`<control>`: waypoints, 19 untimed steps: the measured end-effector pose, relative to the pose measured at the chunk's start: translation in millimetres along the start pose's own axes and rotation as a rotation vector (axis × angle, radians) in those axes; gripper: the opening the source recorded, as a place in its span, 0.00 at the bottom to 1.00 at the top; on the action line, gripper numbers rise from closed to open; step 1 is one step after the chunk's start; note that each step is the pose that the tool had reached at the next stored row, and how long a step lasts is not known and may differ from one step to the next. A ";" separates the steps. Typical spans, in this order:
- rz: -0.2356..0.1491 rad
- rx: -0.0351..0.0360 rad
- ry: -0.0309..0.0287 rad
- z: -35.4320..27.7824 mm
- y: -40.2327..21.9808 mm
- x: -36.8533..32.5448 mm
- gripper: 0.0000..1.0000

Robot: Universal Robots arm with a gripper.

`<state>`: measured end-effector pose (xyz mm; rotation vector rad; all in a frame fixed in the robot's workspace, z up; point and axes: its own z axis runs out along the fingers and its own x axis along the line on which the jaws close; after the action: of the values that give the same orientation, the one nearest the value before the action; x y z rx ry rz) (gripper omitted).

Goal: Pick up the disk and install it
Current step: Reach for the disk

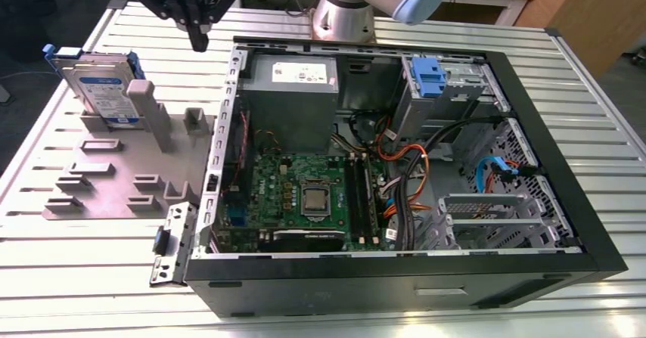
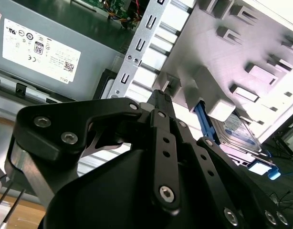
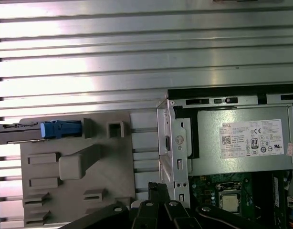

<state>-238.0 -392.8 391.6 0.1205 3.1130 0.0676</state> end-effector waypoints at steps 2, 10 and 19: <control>0.000 0.0000 0.0000 0.0 -0.1 0.7 0.11; 0.000 0.0000 -0.0001 0.1 0.4 4.0 0.11; 0.000 0.0001 0.0009 1.2 2.8 16.2 0.11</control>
<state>-253.9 -388.7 390.1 0.1206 3.1139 0.0675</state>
